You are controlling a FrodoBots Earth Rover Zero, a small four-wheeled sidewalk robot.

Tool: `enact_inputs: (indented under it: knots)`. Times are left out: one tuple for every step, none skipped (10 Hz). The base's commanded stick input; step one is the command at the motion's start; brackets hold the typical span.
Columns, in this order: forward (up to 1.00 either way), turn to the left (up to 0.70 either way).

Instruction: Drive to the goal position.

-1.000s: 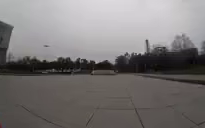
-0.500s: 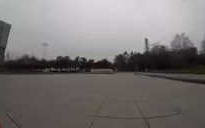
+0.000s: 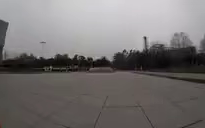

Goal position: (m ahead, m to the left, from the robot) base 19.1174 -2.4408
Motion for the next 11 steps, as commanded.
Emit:
enact_inputs:
  knots:
    - [0.7,-0.01]
    - [0.7,-0.01]
    - [0.7,-0.01]
    - [0.7,-0.01]
    - [0.7,-0.01]
    - [0.7,-0.01]
    - [0.7,-0.01]
    - [0.7,-0.01]
    - [0.7,-0.01]
    - [0.7,-0.01]
    - [0.7,-0.01]
